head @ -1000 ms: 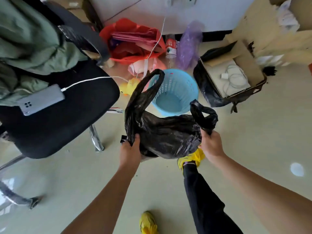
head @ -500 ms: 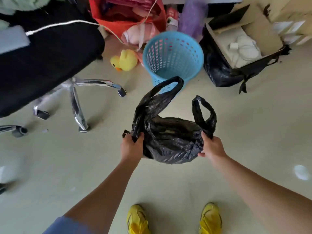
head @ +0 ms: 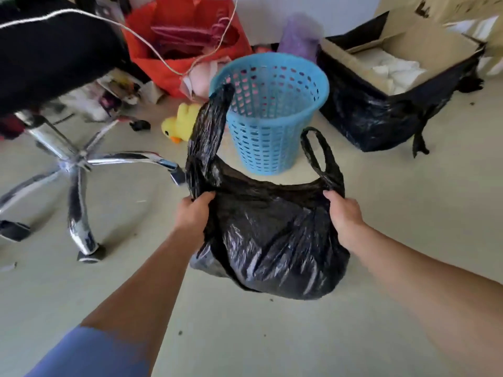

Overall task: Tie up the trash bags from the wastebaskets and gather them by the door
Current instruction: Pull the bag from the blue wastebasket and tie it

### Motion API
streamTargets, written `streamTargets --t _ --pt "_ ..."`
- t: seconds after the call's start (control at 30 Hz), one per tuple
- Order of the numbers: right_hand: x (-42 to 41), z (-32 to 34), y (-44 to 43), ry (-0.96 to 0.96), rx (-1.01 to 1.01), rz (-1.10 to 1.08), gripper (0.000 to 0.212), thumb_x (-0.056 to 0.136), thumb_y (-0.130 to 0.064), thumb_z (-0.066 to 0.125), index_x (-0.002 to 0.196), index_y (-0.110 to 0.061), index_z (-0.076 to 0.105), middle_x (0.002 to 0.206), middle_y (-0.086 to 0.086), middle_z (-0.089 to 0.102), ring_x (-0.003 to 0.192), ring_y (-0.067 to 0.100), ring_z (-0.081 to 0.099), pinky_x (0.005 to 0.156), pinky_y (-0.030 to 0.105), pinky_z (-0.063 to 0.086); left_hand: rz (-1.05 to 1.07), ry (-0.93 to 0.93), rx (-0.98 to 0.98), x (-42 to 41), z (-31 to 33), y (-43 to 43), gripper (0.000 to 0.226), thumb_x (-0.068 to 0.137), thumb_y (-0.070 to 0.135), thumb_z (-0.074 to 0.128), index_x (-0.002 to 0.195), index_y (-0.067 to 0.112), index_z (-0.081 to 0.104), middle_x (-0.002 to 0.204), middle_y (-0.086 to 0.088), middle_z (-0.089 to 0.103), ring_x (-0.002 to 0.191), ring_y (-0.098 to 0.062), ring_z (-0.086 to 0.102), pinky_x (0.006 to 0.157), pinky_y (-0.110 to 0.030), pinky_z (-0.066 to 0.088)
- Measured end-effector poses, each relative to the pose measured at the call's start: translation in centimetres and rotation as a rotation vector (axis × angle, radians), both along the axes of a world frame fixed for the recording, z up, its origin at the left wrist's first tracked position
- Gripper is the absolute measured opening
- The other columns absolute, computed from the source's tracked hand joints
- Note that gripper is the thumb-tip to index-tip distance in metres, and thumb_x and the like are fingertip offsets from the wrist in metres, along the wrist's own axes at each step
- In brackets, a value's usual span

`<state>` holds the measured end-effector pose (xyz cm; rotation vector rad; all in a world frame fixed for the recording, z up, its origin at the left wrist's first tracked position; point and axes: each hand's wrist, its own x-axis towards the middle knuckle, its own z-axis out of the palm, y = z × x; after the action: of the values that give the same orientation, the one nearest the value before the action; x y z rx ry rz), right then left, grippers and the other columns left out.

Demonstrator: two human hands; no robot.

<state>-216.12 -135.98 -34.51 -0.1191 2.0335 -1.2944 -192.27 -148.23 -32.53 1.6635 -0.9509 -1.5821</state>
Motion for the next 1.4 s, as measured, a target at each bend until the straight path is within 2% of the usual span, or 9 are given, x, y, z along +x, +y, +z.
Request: streamTargets --t 0.13,0.27,0.37,0.5,0.7,0.9,1.07,1.3,1.4 --pt "-0.1 0.2 -3.0 -0.108 -0.157 0.032 0.048 0.087 -0.051 0.06 0.115 -0.012 0.061 0.105 0.006 0.063 0.09 0.025 0.061 0.086 0.035 0.047 -0.092 -0.09 -0.065 -1.4 -0.9 -0.2 0.043 0.095 0.044 0.05 0.117 0.007 0.052 0.115 -0.017 0.064 0.105 -0.033 0.063 0.097 -0.049 0.05" --pt "2.0 1.7 -2.0 -0.248 -0.207 0.191 0.09 0.068 -0.076 0.061 0.138 -0.019 0.05 0.137 -0.001 0.054 0.125 0.024 0.05 0.112 0.045 0.033 -0.148 0.344 0.066 -1.3 0.9 2.2 0.062 0.091 0.063 0.042 0.118 0.012 0.067 0.12 -0.011 0.069 0.108 -0.026 0.067 0.09 -0.041 0.056" --pt "3.4 1.7 1.0 -0.171 -0.243 0.456 0.09 0.042 -0.073 0.081 0.118 -0.027 0.065 0.12 -0.011 0.067 0.112 0.014 0.061 0.106 0.038 0.038 -0.28 0.485 0.104 0.7 1.4 4.5 0.054 0.084 0.055 0.061 0.113 0.01 0.071 0.117 -0.013 0.07 0.107 -0.025 0.068 0.078 -0.035 0.06" --pt "3.5 0.9 2.4 -0.081 -0.108 0.692 0.065 0.051 -0.036 0.092 0.107 -0.01 0.07 0.097 0.0 0.077 0.096 0.019 0.07 0.1 0.036 0.046 -0.251 0.306 0.018 1.4 1.0 6.0 0.044 0.073 0.007 0.077 0.111 -0.011 0.064 0.105 -0.028 0.07 0.083 -0.034 0.073 0.076 -0.042 0.06" --pt "3.7 4.2 2.2 -0.075 -0.221 0.532 0.054 0.074 -0.048 0.078 0.12 -0.021 0.066 0.114 -0.006 0.07 0.107 0.013 0.06 0.101 0.034 0.039 -0.044 0.314 0.013 0.9 2.6 6.3 0.037 0.087 0.019 0.07 0.117 0.0 0.063 0.096 -0.017 0.074 0.074 -0.029 0.073 0.059 -0.04 0.06" --pt "4.3 5.3 2.4 0.118 -0.412 0.273 0.023 0.082 -0.047 0.071 0.084 -0.025 0.07 0.076 -0.018 0.073 0.09 0.009 0.067 0.071 0.021 0.047 -0.041 0.323 0.107 -1.0 3.3 7.7 0.028 0.097 0.016 0.054 0.121 0.001 0.059 0.085 -0.015 0.072 0.058 -0.025 0.067 0.043 -0.031 0.055" --pt "4.5 6.1 2.6 -0.09 -0.419 0.204 0.013 0.086 -0.027 0.071 0.096 -0.018 0.069 0.103 0.006 0.074 0.099 0.028 0.068 0.098 0.048 0.049 -0.069 0.421 0.131 -1.6 4.3 8.0 0.017 0.098 0.018 0.05 0.102 0.006 0.061 0.059 -0.005 0.069 0.044 -0.02 0.064 0.042 -0.028 0.052" --pt "4.7 6.9 3.6 -0.464 -0.39 0.242 0.039 0.086 -0.049 0.065 0.101 -0.013 0.072 0.104 0.011 0.074 0.098 0.027 0.07 0.093 0.043 0.052 -0.253 0.555 0.15 -3.2 5.7 9.1 0.041 0.087 0.053 0.059 0.081 0.012 0.058 0.063 -0.008 0.071 0.06 -0.023 0.072 0.053 -0.033 0.057" --pt "4.3 7.6 3.7 -0.522 -0.5 0.187 0.028 0.092 -0.037 0.06 0.086 -0.011 0.069 0.102 0.009 0.073 0.092 0.026 0.069 0.09 0.04 0.052 -0.329 0.382 0.035 -3.4 5.3 9.3 0.035 0.079 0.037 0.075 0.09 0.006 0.065 0.075 -0.008 0.075 0.07 -0.024 0.074 0.061 -0.036 0.061"
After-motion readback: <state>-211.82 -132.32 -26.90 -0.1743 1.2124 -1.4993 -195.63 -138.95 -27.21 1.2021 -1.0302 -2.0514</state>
